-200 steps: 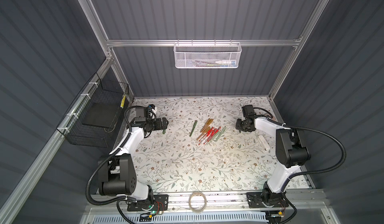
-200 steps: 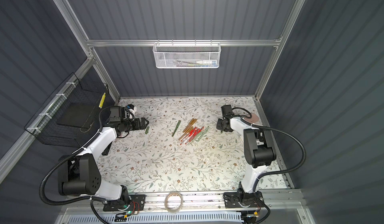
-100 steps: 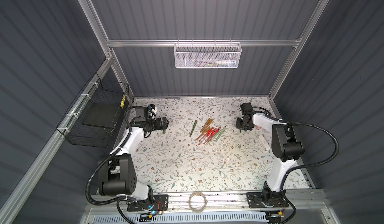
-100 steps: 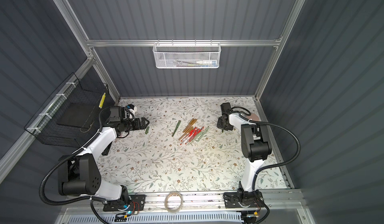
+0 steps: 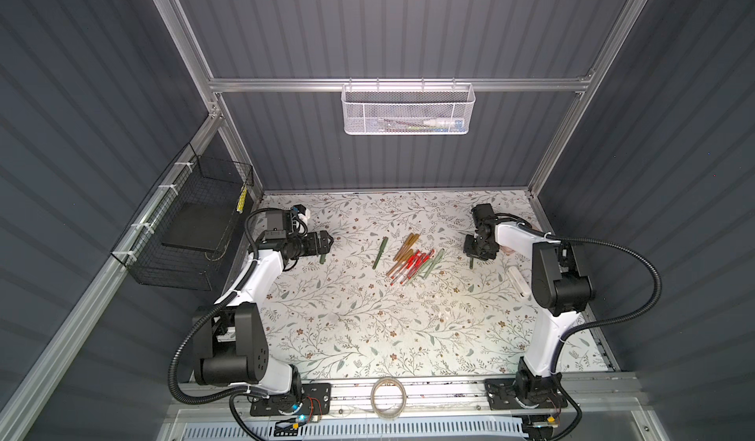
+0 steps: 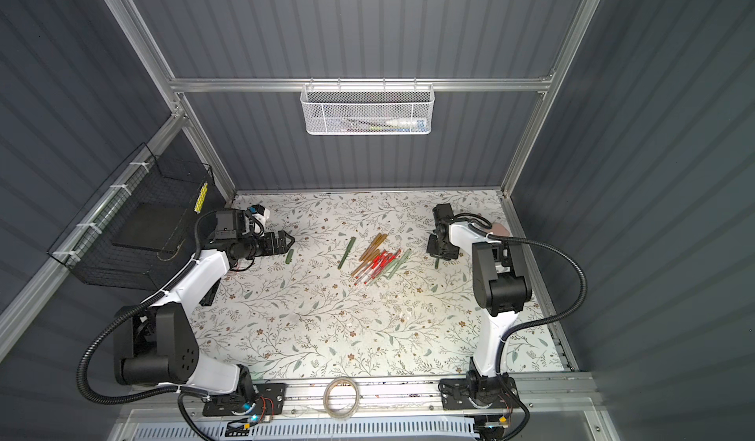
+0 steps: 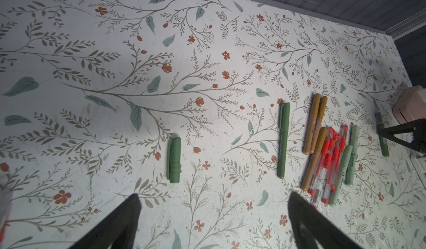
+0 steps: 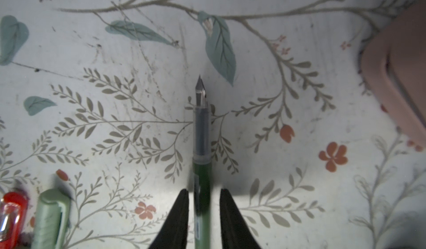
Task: Remove pen caps from pens
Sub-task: Place the pen at the center of the table, then pick up the pen from the top-center of the table.
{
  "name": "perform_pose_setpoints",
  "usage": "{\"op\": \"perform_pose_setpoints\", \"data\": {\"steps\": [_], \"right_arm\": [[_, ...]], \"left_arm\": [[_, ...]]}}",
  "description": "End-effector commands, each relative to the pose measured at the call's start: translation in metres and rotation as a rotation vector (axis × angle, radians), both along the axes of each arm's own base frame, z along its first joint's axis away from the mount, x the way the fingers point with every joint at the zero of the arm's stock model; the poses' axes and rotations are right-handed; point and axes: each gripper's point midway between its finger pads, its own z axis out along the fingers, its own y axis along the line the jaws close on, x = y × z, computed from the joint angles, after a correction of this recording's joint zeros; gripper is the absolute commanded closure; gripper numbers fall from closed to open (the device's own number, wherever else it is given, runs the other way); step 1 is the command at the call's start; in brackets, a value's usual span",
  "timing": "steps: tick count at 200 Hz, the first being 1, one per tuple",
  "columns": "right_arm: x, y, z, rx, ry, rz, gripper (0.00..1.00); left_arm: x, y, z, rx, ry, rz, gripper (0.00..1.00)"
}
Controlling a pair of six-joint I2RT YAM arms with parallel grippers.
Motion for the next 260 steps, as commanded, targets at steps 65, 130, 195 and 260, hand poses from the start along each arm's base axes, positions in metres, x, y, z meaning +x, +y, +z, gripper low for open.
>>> {"op": "perform_pose_setpoints", "data": {"steps": [65, 130, 195, 260], "right_arm": [[-0.014, 0.006, 0.059, 0.082, -0.173, 0.014, 0.58], [-0.071, -0.002, 0.115, 0.119, -0.345, 0.026, 0.49], [-0.124, -0.015, 0.145, 0.115, -0.505, 0.022, 0.28], [-0.15, -0.03, 0.142, 0.092, -0.591, 0.005, 0.13]], "left_arm": [[0.015, -0.036, 0.01, 0.067, 0.012, -0.118, 0.01], [0.023, -0.097, -0.016, 0.156, 0.099, -0.267, 0.07], [0.04, -0.155, -0.047, 0.271, 0.175, -0.349, 0.19], [0.047, -0.206, -0.083, 0.405, 0.228, -0.409, 0.36]]}}
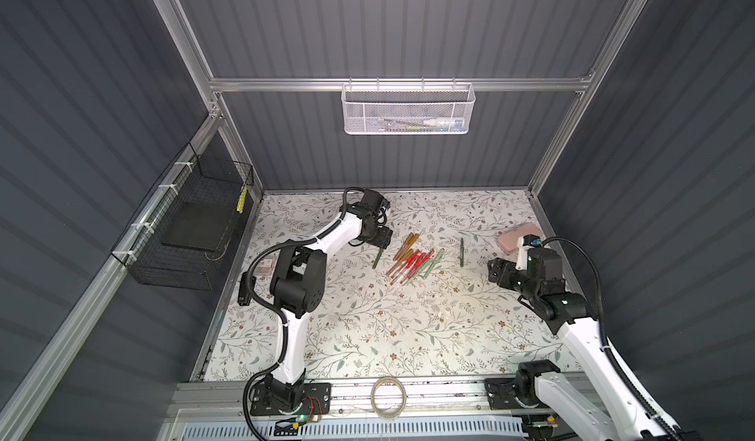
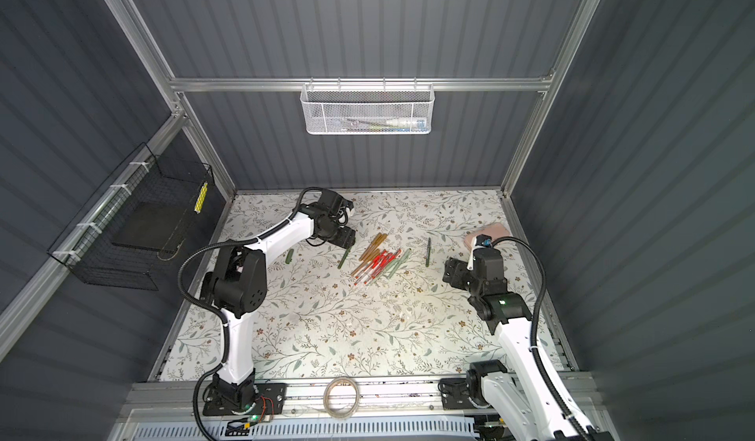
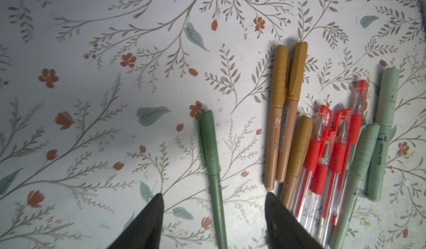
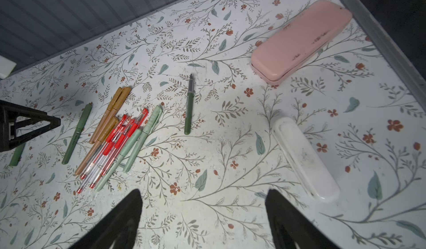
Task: Remove pen caps from pens
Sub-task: Pick up the pen from the top-center of the table.
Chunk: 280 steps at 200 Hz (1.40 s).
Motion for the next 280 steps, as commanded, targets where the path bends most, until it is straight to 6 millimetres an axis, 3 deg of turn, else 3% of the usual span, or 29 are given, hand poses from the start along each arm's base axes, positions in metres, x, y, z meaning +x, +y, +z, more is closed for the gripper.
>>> {"op": "perform_pose_setpoints", "data": {"steps": [1, 27, 88, 175, 218, 280], "right_arm": [[-0.004, -0.003, -0.004, -0.003, -0.014, -0.009, 0.13], [-0.006, -0.007, -0.01, -0.014, -0.005, -0.024, 0.11], [-0.001, -0.006, -0.006, -0.003, -0.022, -0.02, 0.1], [-0.001, -0.005, -0.004, 0.011, -0.032, -0.013, 0.1], [0.0, -0.003, -0.002, 0.021, -0.038, -0.006, 0.1], [0.002, 0.003, 0.004, 0.047, -0.043, 0.024, 0.1]], "left_arm": [[0.0, -0.003, -0.009, 0.074, 0.028, -0.002, 0.37], [0.006, -0.008, -0.024, 0.102, 0.043, -0.004, 0.44], [0.027, -0.003, -0.041, 0.196, 0.015, 0.004, 0.48], [0.02, -0.002, -0.074, 0.222, 0.075, -0.002, 0.66], [0.016, 0.001, -0.072, 0.227, 0.072, 0.002, 0.8], [0.015, -0.004, -0.054, 0.181, 0.066, 0.016, 0.87]]}}
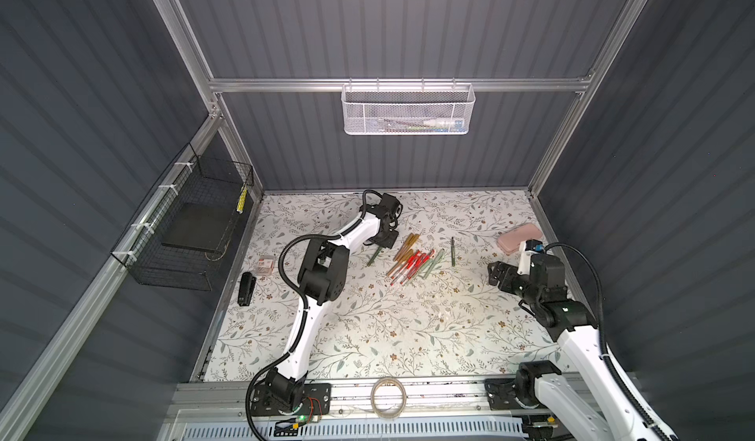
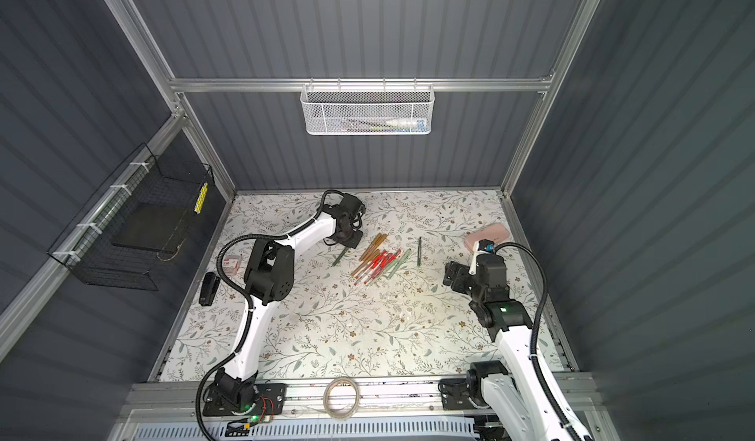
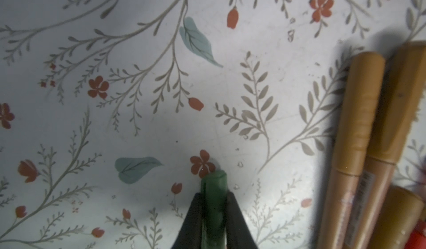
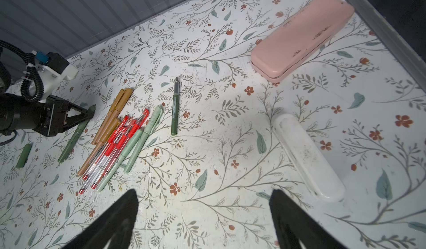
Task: Remove pen caps from pens
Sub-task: Pick up the pen from the top-center of the table, then open the pen cap on the pen.
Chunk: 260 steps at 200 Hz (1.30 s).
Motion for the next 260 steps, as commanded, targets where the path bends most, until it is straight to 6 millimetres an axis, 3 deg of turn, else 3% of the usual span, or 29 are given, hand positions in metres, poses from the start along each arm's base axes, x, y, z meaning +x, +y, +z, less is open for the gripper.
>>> {"op": "perform_pose_setpoints", "data": {"steps": [1, 51, 96, 135, 156, 159, 189, 221, 226, 260], "right_arm": [[0.002, 0.004, 0.008, 0.019, -0.016, 0.017, 0.09], [0.007, 0.022, 0.02, 0.117, -0.044, 0.078, 0.12], [0.02, 0.066, 0.032, 0.277, -0.097, 0.176, 0.13], [0.037, 0.127, 0.041, 0.323, -0.115, 0.303, 0.13], [0.045, 0.165, 0.054, 0.424, -0.141, 0.384, 0.14], [0.048, 0.172, 0.048, 0.431, -0.122, 0.394, 0.14], [0.059, 0.228, 0.059, 0.549, -0.135, 0.513, 0.18], [0.058, 0.281, 0.066, 0.638, -0.108, 0.644, 0.22], [0.058, 0.287, 0.067, 0.641, -0.109, 0.66, 0.23], [0.056, 0.318, 0.068, 0.672, -0.086, 0.727, 0.27]], "left_arm": [[-0.016, 0.005, -0.001, 0.0, 0.059, 0.007, 0.87], [-0.02, 0.005, 0.049, -0.095, 0.013, 0.026, 0.89], [-0.022, 0.026, 0.097, -0.299, 0.013, 0.121, 0.92], [-0.023, 0.047, 0.132, -0.529, 0.032, 0.199, 0.99], [-0.034, 0.041, 0.155, -0.67, 0.04, 0.166, 1.0], [-0.035, 0.04, 0.158, -0.689, 0.039, 0.164, 1.0], [-0.053, 0.025, 0.187, -0.931, 0.122, 0.126, 0.97], [-0.065, 0.015, 0.209, -1.085, 0.144, 0.074, 0.96], [-0.071, 0.015, 0.198, -1.1, 0.179, 0.082, 0.96], [-0.078, 0.008, 0.205, -1.199, 0.213, 0.049, 0.96]]}}
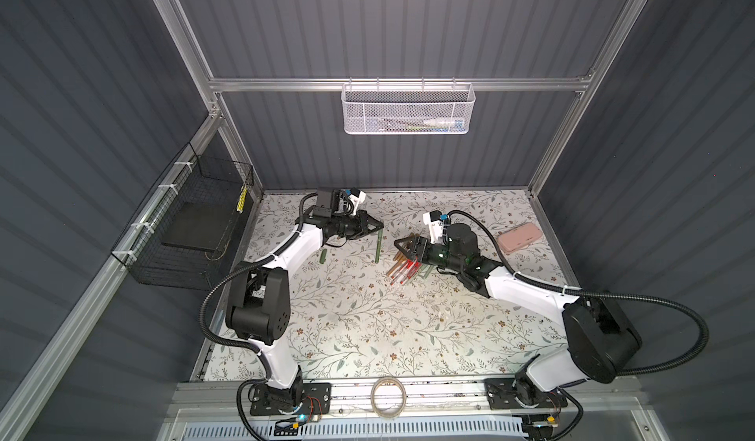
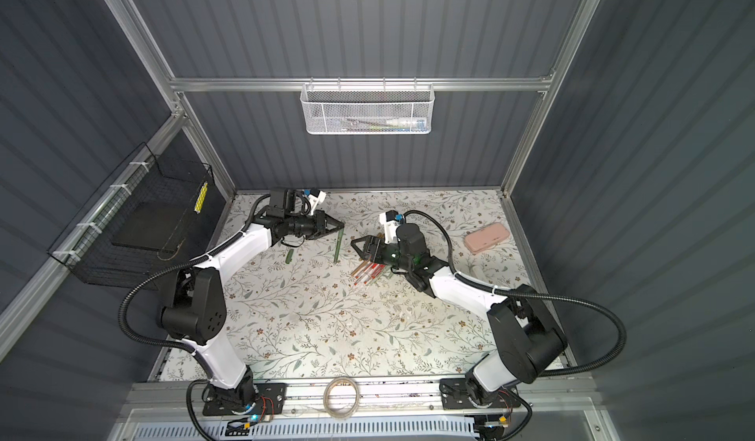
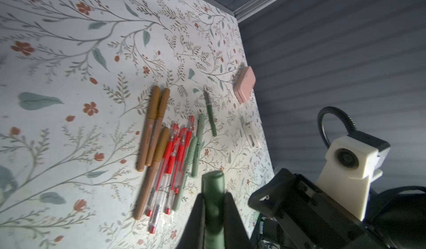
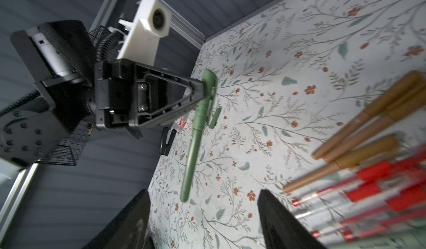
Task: Remove pen caps from pens
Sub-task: Open the pen cap on the pen.
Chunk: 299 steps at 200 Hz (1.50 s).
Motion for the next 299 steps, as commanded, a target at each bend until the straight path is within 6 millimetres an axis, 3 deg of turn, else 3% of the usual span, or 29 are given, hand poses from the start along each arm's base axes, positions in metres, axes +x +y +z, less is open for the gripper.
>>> {"op": "perform_pose_setpoints", "data": {"steps": [1, 30, 64, 92, 180, 193, 215, 235, 255, 299], "right_arm": [[-0.004, 0.024, 0.025, 0.084, -0.043, 0.072, 0.27], [-0.003, 0.038, 0.018, 0.091, -0.016, 0.103, 0.33], [0.002, 0.037, 0.001, 0.055, 0.009, 0.079, 0.36], [0.002, 0.04, -0.002, 0.064, 0.021, 0.088, 0.38], [0.008, 0.048, 0.004, 0.083, 0.016, 0.115, 0.73], [0.008, 0.048, 0.005, 0.076, 0.007, 0.117, 0.81], [0.01, 0.043, -0.002, 0.03, 0.021, 0.092, 0.98], [0.01, 0.036, -0.005, -0.022, 0.019, 0.07, 1.0], [0.01, 0.028, -0.01, -0.081, 0.017, 0.043, 1.0], [0.012, 0.026, -0.012, -0.139, 0.049, -0.006, 1.0]], "left_arm": [[-0.006, -0.009, 0.031, -0.149, -0.029, -0.057, 0.96], [-0.007, -0.011, 0.034, -0.189, -0.027, -0.065, 0.96], [-0.009, -0.013, 0.038, -0.224, -0.027, -0.075, 0.96], [-0.01, -0.014, 0.041, -0.235, -0.033, -0.085, 0.96], [-0.013, -0.014, 0.04, -0.262, -0.049, -0.091, 0.95], [-0.014, -0.014, 0.04, -0.261, -0.053, -0.09, 0.88], [-0.014, -0.014, 0.039, -0.257, -0.056, -0.093, 0.6], [-0.015, -0.013, 0.043, -0.243, -0.071, -0.097, 0.44], [-0.017, -0.012, 0.041, -0.227, -0.087, -0.104, 0.4], [-0.018, -0.012, 0.03, -0.096, -0.142, -0.121, 0.42]]}}
